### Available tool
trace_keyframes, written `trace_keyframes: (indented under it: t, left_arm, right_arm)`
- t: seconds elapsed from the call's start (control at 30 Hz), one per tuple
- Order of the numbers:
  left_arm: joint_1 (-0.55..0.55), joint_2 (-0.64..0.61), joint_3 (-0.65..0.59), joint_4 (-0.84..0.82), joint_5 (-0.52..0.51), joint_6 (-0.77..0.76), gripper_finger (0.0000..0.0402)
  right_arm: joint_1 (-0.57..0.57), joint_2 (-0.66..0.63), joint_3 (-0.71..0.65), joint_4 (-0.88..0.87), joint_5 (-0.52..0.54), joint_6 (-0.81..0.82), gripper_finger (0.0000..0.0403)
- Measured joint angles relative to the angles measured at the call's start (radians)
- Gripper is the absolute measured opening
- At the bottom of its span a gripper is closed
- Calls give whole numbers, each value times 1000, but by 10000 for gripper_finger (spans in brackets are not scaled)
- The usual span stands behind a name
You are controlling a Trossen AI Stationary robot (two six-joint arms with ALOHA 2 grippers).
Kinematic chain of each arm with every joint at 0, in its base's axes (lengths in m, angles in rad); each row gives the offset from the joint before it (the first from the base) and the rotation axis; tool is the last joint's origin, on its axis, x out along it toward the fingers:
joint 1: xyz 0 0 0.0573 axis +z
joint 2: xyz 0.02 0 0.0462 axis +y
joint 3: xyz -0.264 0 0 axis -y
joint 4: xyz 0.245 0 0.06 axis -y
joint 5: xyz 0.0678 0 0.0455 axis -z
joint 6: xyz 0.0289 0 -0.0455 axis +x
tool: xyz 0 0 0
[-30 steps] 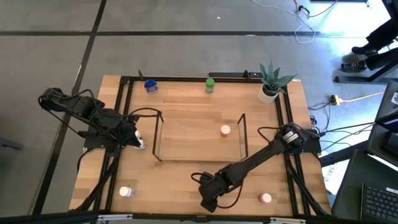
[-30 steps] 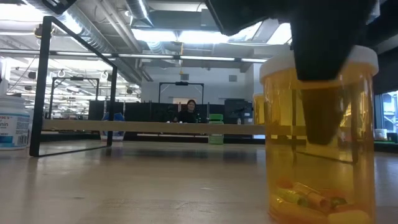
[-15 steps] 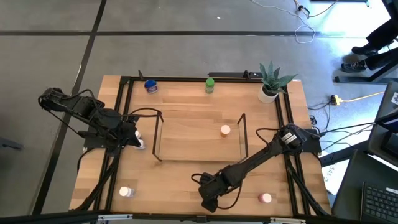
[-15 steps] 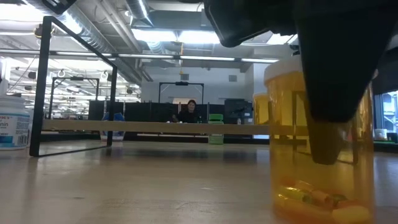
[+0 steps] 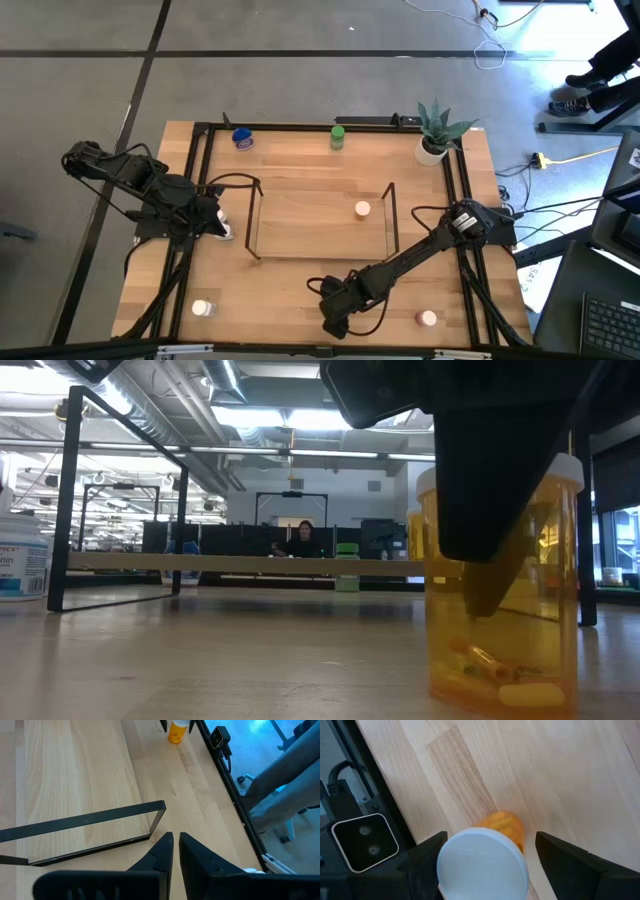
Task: Pick and place medicine bottles onto shelf by color
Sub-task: Put the orange pill bottle on the shelf
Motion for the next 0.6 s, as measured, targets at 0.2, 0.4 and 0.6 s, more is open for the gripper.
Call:
trace_keyframes:
  t: [0.2,0.4,0.6]
  left_arm:
    - [0,0,0,0,0,0,25]
    - [0,0,0,0,0,0,25]
    - [0,0,0,0,0,0,25]
  right_arm:
    - [-5,0,0,-9,2,0,304]
    - [-9,0,0,-12,2,3,301]
    - [-9,0,0,-12,2,3,261]
